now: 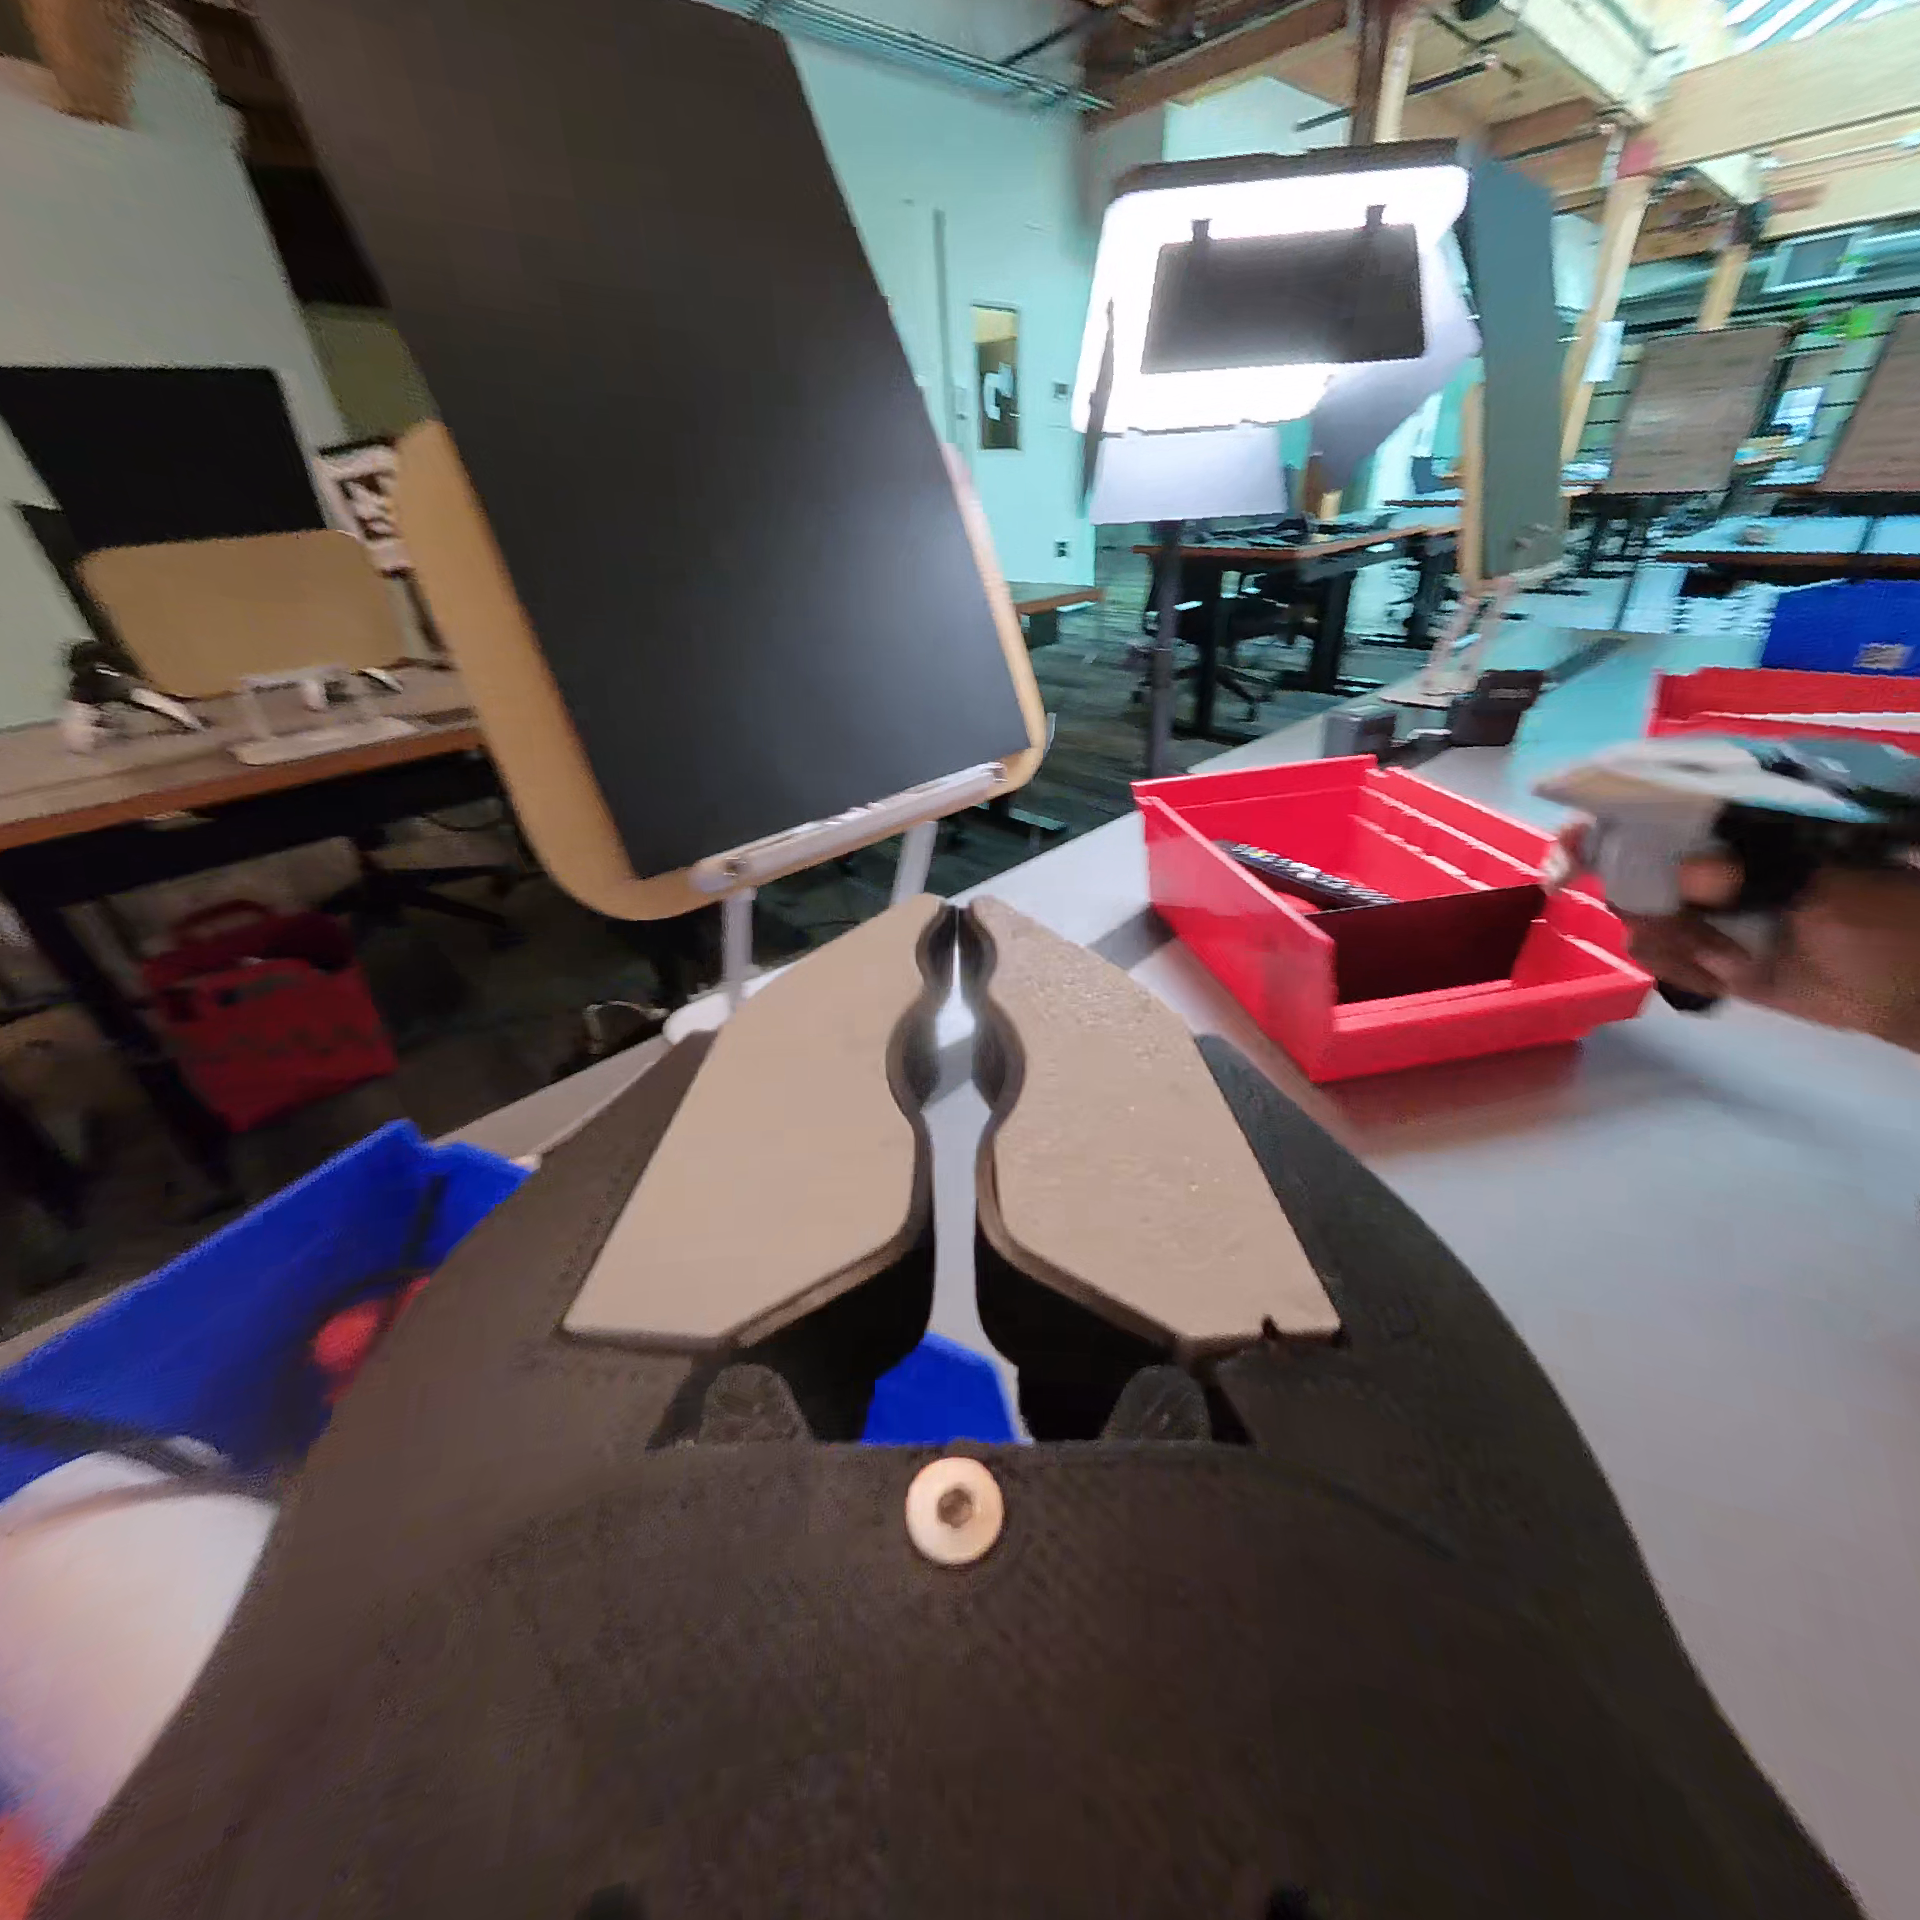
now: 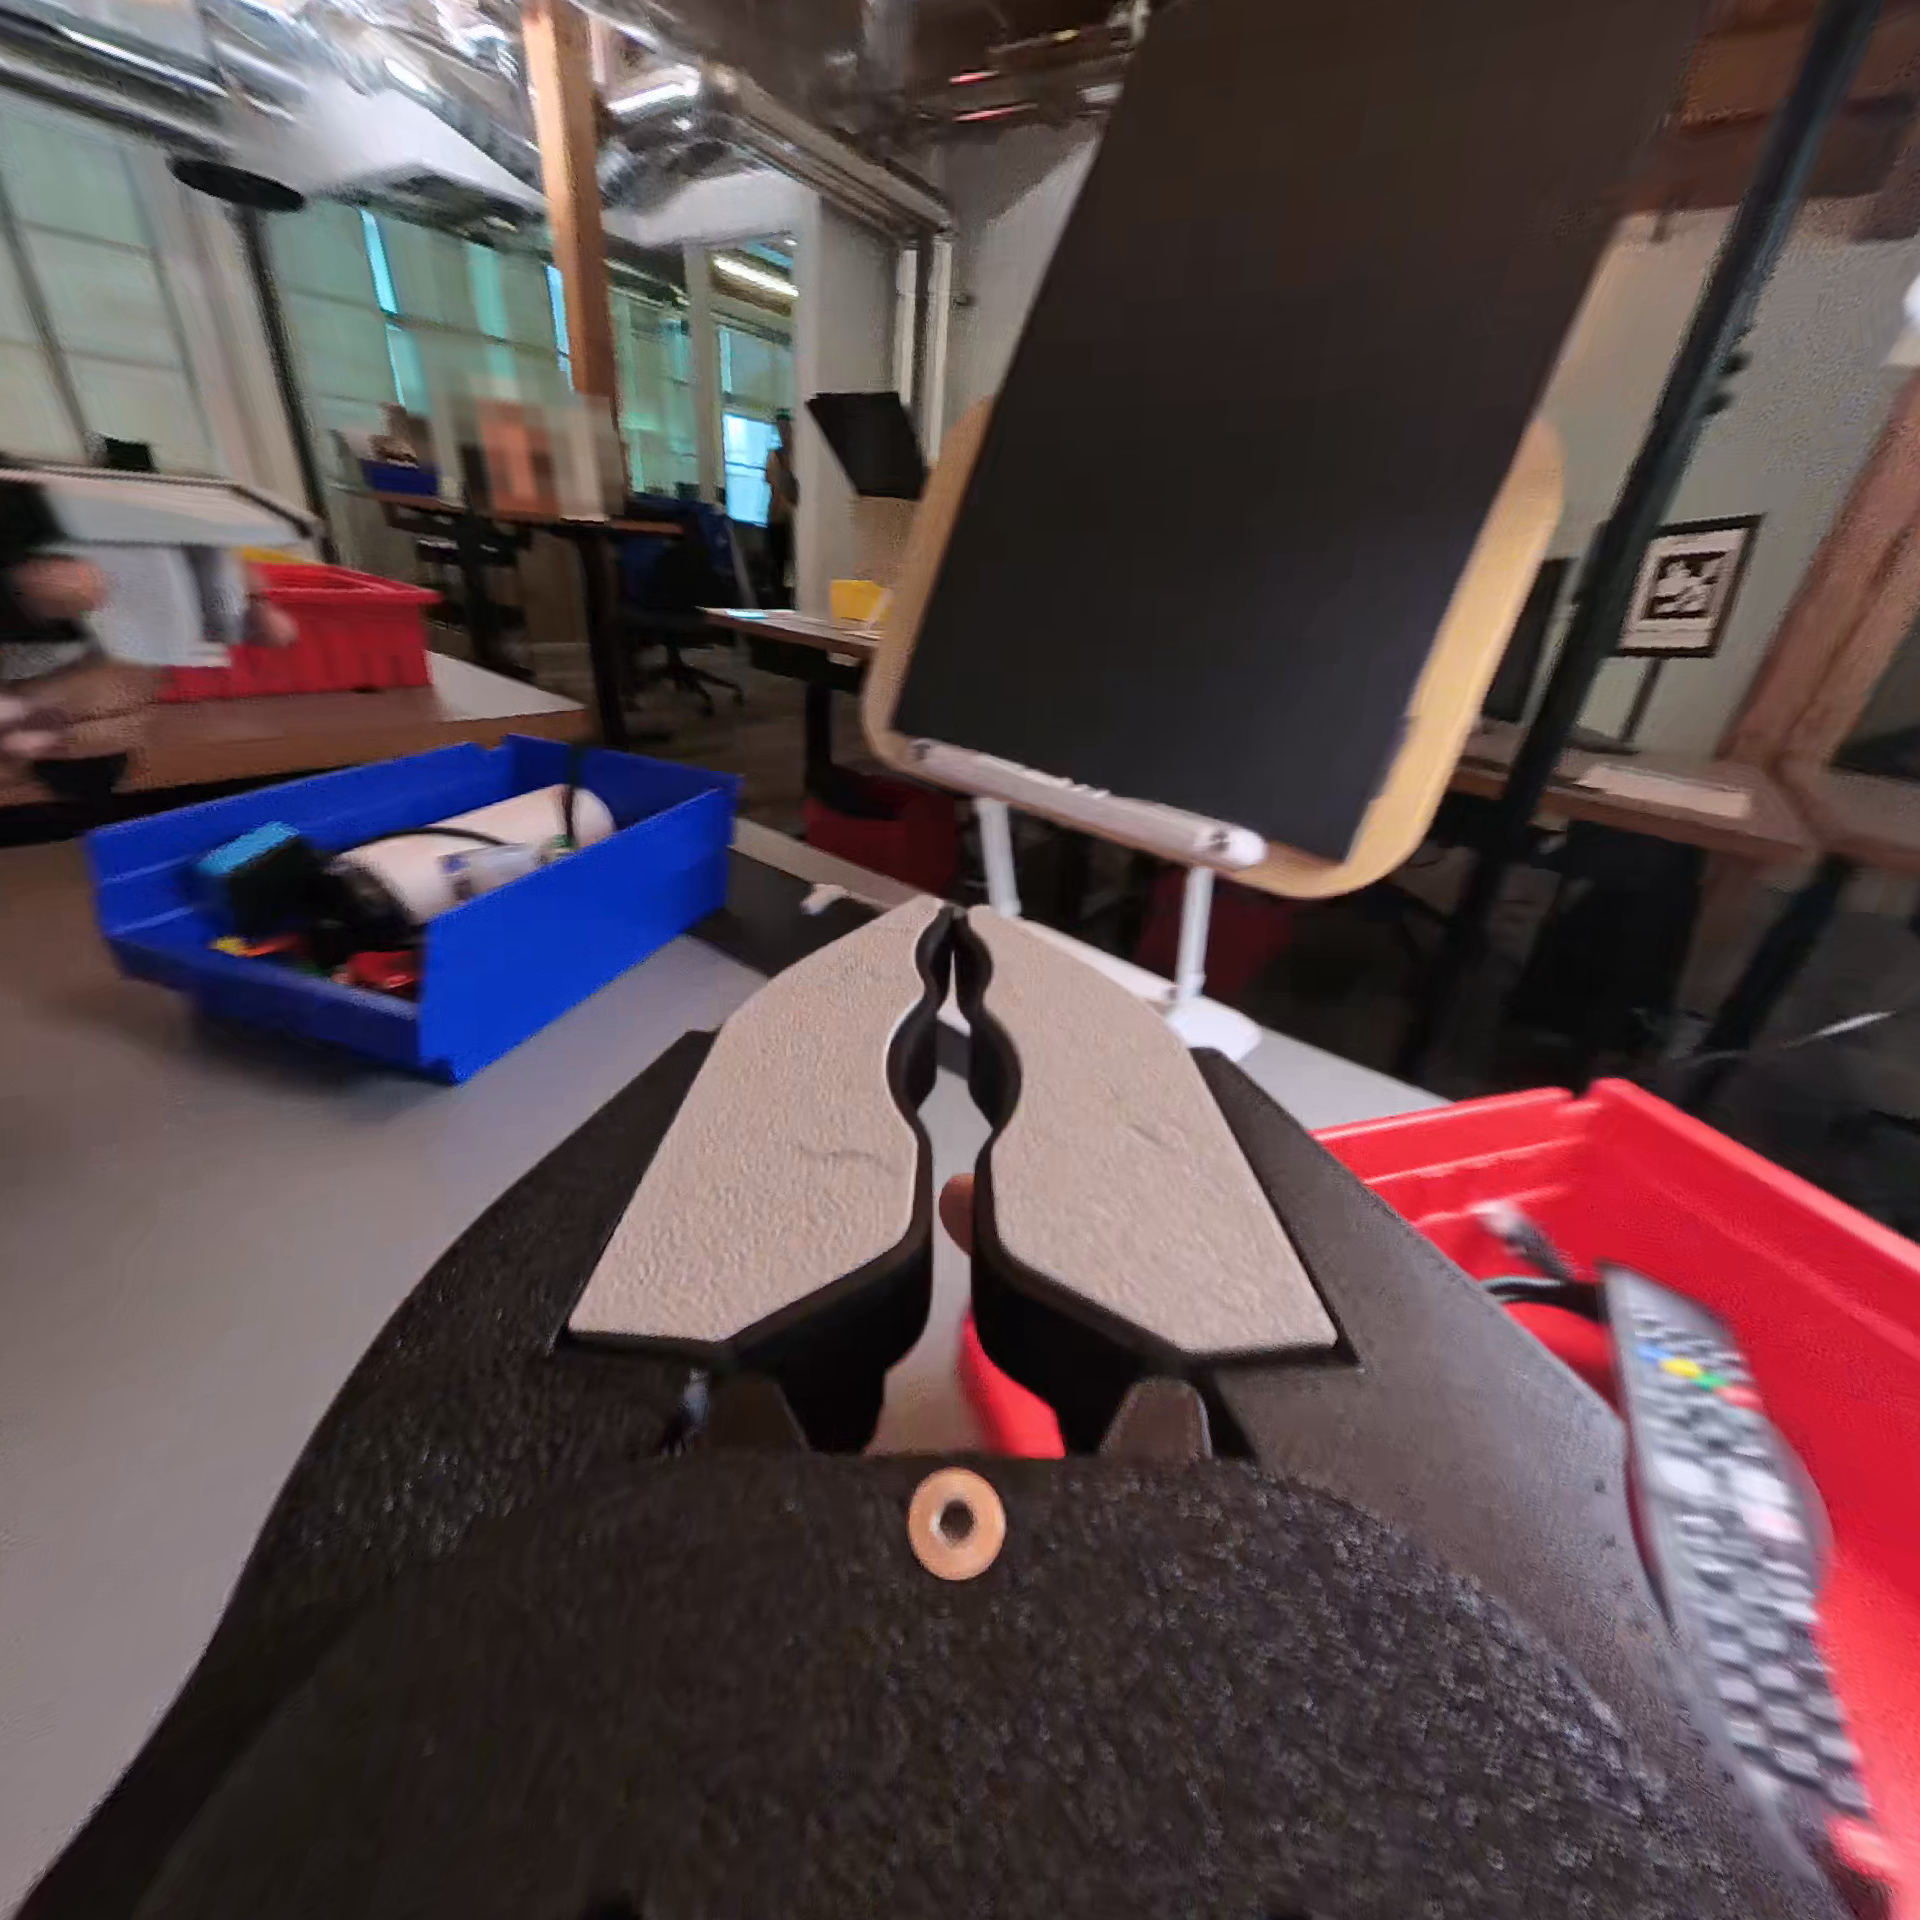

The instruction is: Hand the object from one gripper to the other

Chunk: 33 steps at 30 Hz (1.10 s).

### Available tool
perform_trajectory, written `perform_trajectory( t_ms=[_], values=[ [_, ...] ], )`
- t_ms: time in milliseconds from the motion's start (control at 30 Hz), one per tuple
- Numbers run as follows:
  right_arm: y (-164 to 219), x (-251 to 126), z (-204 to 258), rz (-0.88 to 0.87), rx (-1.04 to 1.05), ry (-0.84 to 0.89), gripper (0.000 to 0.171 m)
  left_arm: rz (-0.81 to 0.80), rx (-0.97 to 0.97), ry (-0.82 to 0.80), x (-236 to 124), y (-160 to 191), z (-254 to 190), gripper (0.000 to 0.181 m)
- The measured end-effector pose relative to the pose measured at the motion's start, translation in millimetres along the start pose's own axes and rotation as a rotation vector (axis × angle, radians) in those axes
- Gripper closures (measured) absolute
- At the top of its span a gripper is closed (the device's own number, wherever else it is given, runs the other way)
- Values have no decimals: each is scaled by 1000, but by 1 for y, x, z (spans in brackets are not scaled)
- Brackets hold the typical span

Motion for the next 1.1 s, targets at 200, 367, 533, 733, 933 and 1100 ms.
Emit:
perform_trajectory(
  t_ms=[200, 367, 533, 733, 933, 1100],
  values=[
    [79, 2, 71, 59, -19, -163, 171, 43, 140, -184, -28, 5, 38, 181],
    [88, 3, 95, 83, -91, -254, 171, 147, 199, -292, -37, 29, 63, 181],
    [84, 0, 94, 82, 59, -326, 171, 482, 209, -316, -27, 65, 76, 181],
    [91, 2, 99, 135, 149, -434, 171, 940, 286, -56, -1, 77, 115, 158],
    [97, 3, 108, 175, 131, -517, 169, 1317, 202, 211, 19, 106, 142, 119],
    [97, 0, 107, 168, 122, -522, 170, 1424, 266, 260, 33, 136, 148, 126]
  ],
)
Point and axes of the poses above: each gripper's, where its closed fingertips meet, x out along the fingers, y out of its underside, z = x × y across the jaws, the point moved 9 cm from there along -x, back along the fingers, and after that the axes turned 6 degrees about -z, right-handed, at the moved point
